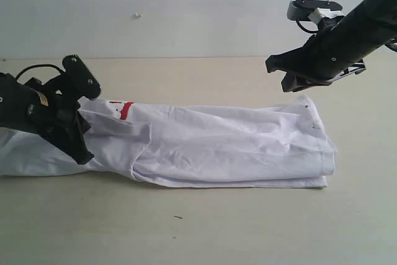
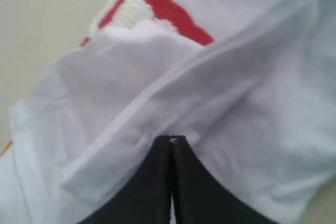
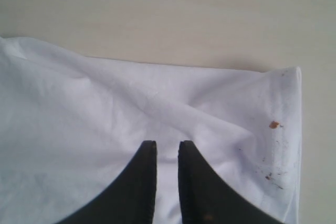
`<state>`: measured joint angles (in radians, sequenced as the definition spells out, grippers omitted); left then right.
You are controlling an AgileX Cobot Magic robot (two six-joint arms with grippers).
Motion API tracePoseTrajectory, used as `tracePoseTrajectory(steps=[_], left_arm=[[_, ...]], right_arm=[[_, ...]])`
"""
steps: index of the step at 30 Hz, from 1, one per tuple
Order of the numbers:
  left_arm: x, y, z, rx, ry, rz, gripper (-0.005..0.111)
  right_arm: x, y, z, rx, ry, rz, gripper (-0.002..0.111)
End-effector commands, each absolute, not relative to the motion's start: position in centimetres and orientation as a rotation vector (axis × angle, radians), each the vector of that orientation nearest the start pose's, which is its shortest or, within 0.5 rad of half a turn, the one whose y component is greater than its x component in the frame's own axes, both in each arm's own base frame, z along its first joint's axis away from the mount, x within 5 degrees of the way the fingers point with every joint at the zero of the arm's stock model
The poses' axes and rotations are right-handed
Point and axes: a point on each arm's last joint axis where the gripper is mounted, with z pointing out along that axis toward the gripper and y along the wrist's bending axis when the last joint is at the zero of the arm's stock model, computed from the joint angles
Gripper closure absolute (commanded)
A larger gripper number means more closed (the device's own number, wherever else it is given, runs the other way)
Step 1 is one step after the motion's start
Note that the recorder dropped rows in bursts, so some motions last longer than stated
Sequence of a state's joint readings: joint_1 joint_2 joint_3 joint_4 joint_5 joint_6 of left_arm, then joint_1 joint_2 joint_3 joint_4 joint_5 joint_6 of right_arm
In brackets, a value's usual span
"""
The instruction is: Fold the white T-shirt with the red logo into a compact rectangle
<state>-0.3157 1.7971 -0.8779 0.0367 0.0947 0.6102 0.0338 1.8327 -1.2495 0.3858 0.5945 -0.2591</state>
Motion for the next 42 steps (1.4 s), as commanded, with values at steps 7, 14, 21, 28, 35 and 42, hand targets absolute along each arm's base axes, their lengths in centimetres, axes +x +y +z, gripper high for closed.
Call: tracePoseTrajectory(steps=[7, 14, 21, 28, 35, 42], left_arm=[[38.2, -11.6, 14.5, 1.026, 2.124, 0.152, 0.107], [39.6, -12.5, 17.9, 1.009, 2.118, 0.143, 0.107], [38.0, -12.8, 22.7, 1.181, 2.225, 0.106, 0.107], [35.8, -15.5, 24.9, 1.427, 2.253, -0.493, 0.107], [37.9, -14.7, 25.6, 1.248, 2.230, -0.236, 0.107], [38.6, -14.7, 25.3, 1.100, 2.268, -0.237, 0.107]], right_arm=[[38.6, 3.2, 21.1, -0.044, 2.598, 0.298, 0.091], [38.6, 3.2, 21.1, -0.063, 2.595, 0.292, 0.091], [38.6, 3.2, 21.1, -0.063, 2.600, 0.298, 0.091], [38.4, 3.3, 21.0, -0.066, 2.622, 0.311, 0.091], [38.4, 3.3, 21.0, -0.067, 2.618, 0.309, 0.091], [38.5, 3.3, 21.0, -0.065, 2.612, 0.307, 0.091]])
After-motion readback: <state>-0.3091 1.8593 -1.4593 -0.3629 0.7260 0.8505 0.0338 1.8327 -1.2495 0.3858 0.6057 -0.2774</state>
